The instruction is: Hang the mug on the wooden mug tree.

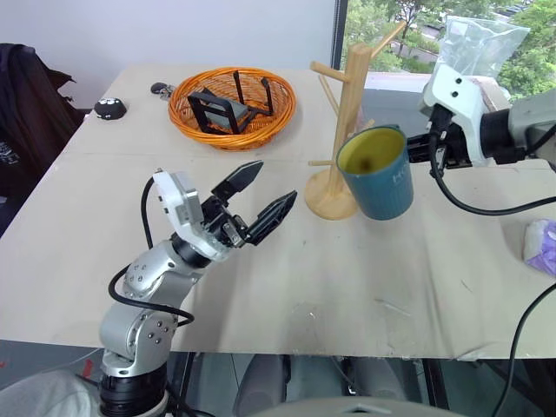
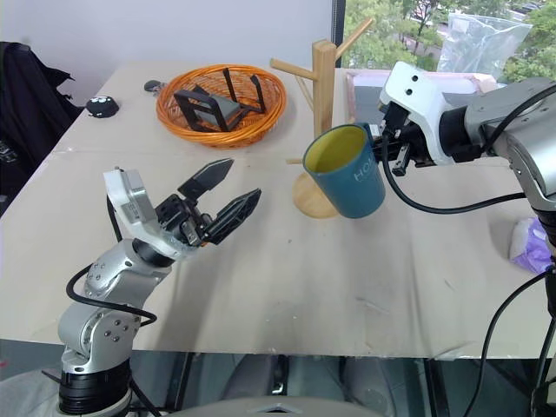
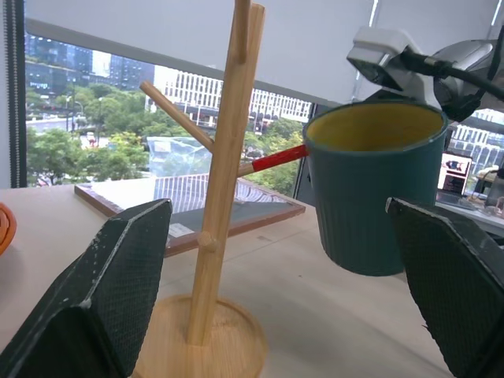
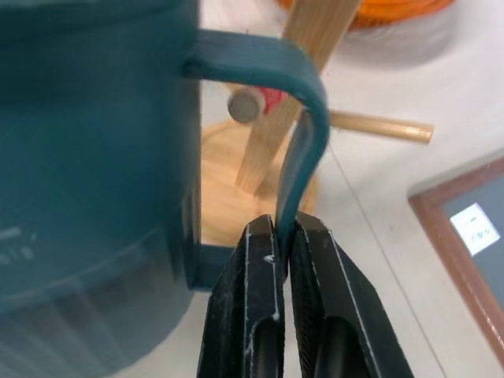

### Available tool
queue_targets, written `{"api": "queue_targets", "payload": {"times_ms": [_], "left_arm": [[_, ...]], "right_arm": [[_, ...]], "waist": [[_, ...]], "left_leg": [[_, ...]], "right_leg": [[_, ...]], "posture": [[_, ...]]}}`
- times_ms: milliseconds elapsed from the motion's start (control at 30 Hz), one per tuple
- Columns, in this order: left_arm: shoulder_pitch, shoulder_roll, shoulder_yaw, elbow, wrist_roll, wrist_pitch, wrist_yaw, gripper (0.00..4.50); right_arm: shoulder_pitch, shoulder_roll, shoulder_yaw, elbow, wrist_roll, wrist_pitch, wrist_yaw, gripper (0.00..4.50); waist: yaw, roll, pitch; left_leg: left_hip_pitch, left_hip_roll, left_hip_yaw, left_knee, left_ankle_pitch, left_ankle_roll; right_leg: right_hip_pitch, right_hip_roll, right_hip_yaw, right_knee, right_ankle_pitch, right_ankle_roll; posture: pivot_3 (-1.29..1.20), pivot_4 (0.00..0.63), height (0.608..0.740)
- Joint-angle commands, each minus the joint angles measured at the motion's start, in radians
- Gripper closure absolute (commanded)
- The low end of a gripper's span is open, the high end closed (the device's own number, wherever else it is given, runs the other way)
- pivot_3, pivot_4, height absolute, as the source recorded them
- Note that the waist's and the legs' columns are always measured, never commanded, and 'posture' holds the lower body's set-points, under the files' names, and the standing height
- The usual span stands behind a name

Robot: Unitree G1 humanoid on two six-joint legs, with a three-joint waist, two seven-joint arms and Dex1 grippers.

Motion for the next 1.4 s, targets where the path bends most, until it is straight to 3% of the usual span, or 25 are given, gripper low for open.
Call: {"api": "queue_targets", "payload": {"times_ms": [33,300,433,633,800,933,1033,1133,1233,1400], "left_arm": [[0.018,-0.004,-0.009,-0.056,-0.009,-0.027,0.011,0.00],[0.025,-0.008,-0.021,-0.053,-0.011,-0.035,0.019,0.00],[0.021,-0.002,-0.019,-0.048,-0.012,-0.036,0.011,0.00],[0.011,-0.003,-0.023,-0.036,-0.016,-0.038,-0.001,0.00],[0.012,0.020,-0.030,-0.019,-0.003,-0.005,0.003,0.00],[0.036,0.071,-0.062,-0.004,0.077,0.065,0.064,0.00],[0.069,0.126,-0.090,-0.005,0.120,0.119,0.077,0.00],[0.106,0.173,-0.124,-0.013,0.156,0.132,0.052,0.00],[0.169,0.194,-0.140,0.014,0.208,0.087,0.026,0.00],[0.237,0.185,-0.160,0.130,0.332,-0.054,-0.003,0.00]], "right_arm": [[-0.064,0.011,-0.011,-0.010,-0.018,0.022,0.021,4.39],[-0.109,0.067,0.012,0.011,-0.056,0.039,0.018,4.39],[-0.114,0.074,0.011,0.028,-0.077,0.024,0.031,3.10],[-0.113,0.048,-0.024,0.024,-0.082,0.021,0.054,0.07],[-0.086,-0.018,-0.130,0.014,-0.030,0.040,0.087,0.02],[0.135,-0.037,-0.330,-0.050,0.035,-0.019,0.069,0.02],[0.423,0.088,-0.589,-0.126,0.112,-0.158,0.040,0.02],[0.703,0.225,-0.731,-0.195,0.125,-0.207,-0.062,0.02],[0.907,0.379,-0.814,-0.196,0.123,-0.412,-0.079,0.02],[1.135,0.489,-0.776,-0.123,0.065,-0.681,-0.026,0.02]], "waist": [[0.000,0.000,0.000],[-0.002,0.000,0.000],[0.000,0.000,0.000],[-0.001,0.000,0.000],[0.002,0.000,0.000],[0.003,-0.002,-0.001],[0.007,-0.008,-0.005],[0.009,-0.008,-0.005],[0.012,-0.007,-0.005],[0.001,-0.003,-0.005]], "left_leg": [[0.000,0.000,0.000,0.000,0.000,0.000],[0.000,-0.001,0.001,0.000,0.000,0.000],[-0.001,-0.001,0.001,0.000,0.000,0.000],[-0.001,-0.001,0.001,0.000,0.000,0.000],[-0.002,-0.001,0.001,0.000,0.000,0.000],[-0.001,-0.001,0.002,-0.001,0.000,0.000],[-0.001,0.000,0.001,-0.001,0.000,0.001],[-0.001,0.000,0.001,0.000,0.000,0.000],[0.000,0.000,0.002,0.000,0.000,-0.001],[0.007,-0.001,0.005,-0.001,0.000,0.000]], "right_leg": [[0.000,0.000,0.000,0.000,0.000,0.000],[-0.001,0.000,0.000,0.001,0.000,0.000],[-0.002,0.000,0.000,0.001,0.000,0.000],[-0.002,0.000,0.000,0.001,0.000,0.000],[-0.002,0.000,0.000,0.001,0.000,0.000],[-0.003,0.000,0.001,0.001,0.000,0.000],[0.000,0.002,-0.002,0.000,0.000,0.000],[-0.001,0.002,0.001,0.002,0.000,0.000],[-0.001,0.002,0.002,0.003,0.000,0.000],[0.003,0.003,0.003,0.002,0.000,0.000]], "posture": [[0.00,0.150,0.737],[0.00,0.150,0.737],[0.00,0.150,0.737],[0.00,0.150,0.737],[0.00,0.150,0.737],[0.00,0.150,0.737],[0.00,0.150,0.737],[0.00,0.150,0.737],[0.00,0.150,0.737],[0.00,0.150,0.737]]}}
